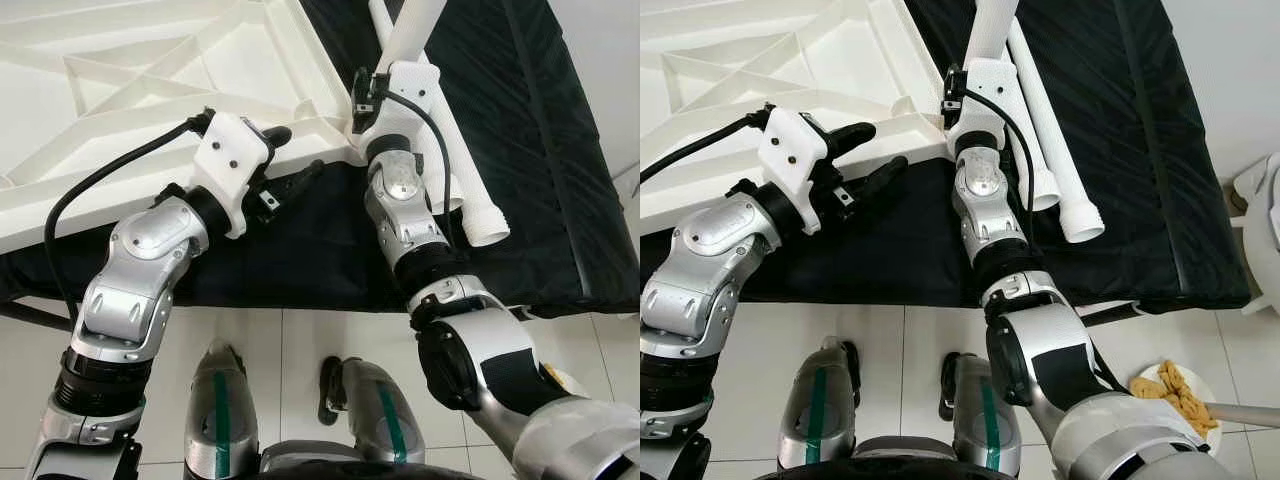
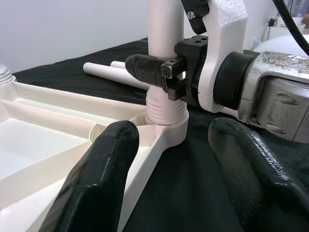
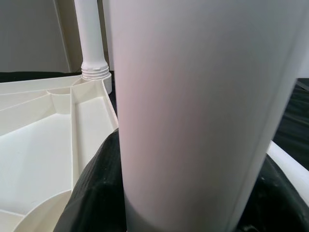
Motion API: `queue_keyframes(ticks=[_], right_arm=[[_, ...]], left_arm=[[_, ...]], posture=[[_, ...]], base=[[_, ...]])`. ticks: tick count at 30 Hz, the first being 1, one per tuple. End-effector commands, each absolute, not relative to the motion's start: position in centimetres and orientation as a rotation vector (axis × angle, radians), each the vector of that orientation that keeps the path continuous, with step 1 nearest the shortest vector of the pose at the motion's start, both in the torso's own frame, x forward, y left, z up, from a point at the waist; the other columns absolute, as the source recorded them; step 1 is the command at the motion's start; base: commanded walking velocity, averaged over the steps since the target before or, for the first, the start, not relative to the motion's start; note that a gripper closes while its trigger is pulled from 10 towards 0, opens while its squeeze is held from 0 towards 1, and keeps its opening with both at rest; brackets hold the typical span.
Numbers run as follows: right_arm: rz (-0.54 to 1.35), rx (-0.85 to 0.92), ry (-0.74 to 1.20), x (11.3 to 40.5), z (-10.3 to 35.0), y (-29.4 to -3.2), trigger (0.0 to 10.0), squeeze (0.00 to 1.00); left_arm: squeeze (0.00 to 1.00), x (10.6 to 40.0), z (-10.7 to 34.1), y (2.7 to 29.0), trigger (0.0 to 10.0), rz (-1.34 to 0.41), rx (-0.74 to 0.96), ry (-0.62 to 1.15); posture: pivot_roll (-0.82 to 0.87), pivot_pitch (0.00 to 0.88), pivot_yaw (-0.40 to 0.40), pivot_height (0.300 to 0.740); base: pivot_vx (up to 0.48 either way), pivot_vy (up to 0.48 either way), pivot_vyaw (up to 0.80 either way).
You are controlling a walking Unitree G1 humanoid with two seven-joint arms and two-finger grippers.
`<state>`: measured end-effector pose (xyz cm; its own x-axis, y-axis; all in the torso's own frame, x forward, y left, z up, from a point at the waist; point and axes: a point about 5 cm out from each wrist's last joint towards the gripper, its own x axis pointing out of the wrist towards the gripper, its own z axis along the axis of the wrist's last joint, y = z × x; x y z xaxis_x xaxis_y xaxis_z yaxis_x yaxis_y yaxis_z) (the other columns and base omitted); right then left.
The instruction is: Building children table
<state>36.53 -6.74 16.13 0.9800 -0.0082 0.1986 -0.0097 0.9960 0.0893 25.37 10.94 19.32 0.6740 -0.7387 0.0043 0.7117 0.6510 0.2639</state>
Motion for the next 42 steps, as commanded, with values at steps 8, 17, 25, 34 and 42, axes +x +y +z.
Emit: queue_keyframes(ticks=[8,17,25,34,42], right_arm=[[-0.065,0.135,-0.101,36.37,14.21,-7.29,10.0,0.0],[-0.113,0.141,-0.12,36.32,14.41,-7.53,10.0,0.0],[-0.112,0.134,-0.131,36.32,14.54,-7.45,10.0,0.0],[-0.098,0.139,-0.158,36.32,14.83,-7.55,10.0,1.0],[-0.064,0.15,-0.162,36.2,14.73,-7.47,10.0,1.0]], left_arm=[[0.0,25.22,19.49,10.72,10.0,-0.795,0.24,-0.128],[0.0,25.24,19.49,10.63,10.0,-0.798,0.241,-0.13],[0.0,25.19,19.49,10.58,10.0,-0.799,0.24,-0.131],[0.0,25.12,19.47,10.52,10.0,-0.8,0.236,-0.129],[0.0,25.09,19.45,10.48,10.0,-0.802,0.233,-0.128]], posture=[[0.15,0.097,-0.112,0.74],[0.15,0.088,-0.112,0.74],[0.15,0.088,-0.114,0.74],[0.15,0.093,-0.114,0.74],[0.14,0.1,-0.113,0.74]], base=[[0.0,0.0,0.0],[0.0,0.0,0.0],[0.0,0.0,0.0],[0.0,0.0,0.0],[0.0,0.0,0.0]])
